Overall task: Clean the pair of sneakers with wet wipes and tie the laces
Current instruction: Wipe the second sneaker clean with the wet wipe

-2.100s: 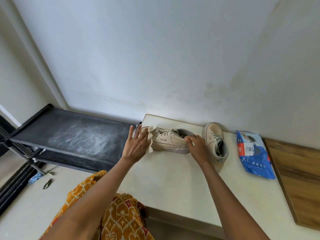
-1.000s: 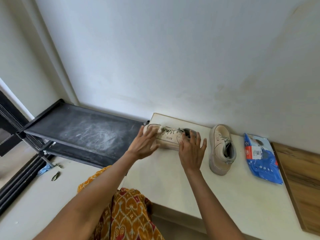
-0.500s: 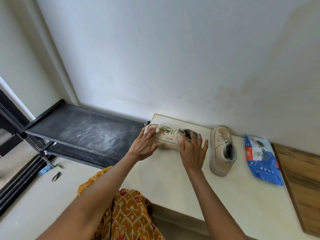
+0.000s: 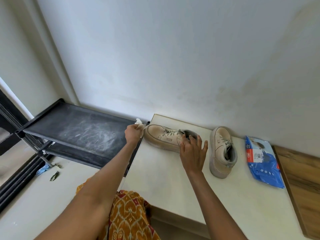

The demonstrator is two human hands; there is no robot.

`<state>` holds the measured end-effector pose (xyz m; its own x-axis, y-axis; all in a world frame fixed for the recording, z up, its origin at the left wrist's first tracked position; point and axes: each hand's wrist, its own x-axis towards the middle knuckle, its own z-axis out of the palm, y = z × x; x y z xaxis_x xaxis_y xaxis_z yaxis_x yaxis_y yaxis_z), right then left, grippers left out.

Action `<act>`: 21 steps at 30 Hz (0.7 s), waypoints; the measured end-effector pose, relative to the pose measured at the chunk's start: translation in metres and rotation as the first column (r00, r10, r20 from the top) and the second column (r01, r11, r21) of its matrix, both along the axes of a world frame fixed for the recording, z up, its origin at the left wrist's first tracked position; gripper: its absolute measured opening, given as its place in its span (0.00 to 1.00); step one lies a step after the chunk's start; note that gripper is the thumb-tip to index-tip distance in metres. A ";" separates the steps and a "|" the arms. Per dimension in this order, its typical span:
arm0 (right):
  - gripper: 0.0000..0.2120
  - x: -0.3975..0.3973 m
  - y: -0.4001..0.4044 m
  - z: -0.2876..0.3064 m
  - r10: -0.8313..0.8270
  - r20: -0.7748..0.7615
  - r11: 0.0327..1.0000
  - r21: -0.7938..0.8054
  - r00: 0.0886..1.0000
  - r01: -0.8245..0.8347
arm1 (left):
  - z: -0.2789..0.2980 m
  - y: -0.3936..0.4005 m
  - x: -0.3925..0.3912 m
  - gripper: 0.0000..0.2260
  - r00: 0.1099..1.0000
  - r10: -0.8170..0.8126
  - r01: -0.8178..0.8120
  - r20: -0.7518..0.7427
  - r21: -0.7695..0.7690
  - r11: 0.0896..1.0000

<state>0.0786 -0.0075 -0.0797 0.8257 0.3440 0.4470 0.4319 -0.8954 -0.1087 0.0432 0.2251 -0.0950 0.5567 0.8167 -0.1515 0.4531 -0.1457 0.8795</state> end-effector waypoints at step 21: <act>0.14 0.003 -0.001 0.000 0.011 -0.041 0.999 -0.033 0.999 -0.012 | -0.002 -0.043 -0.010 0.07 0.975 0.205 -0.217 0.089 0.159 0.963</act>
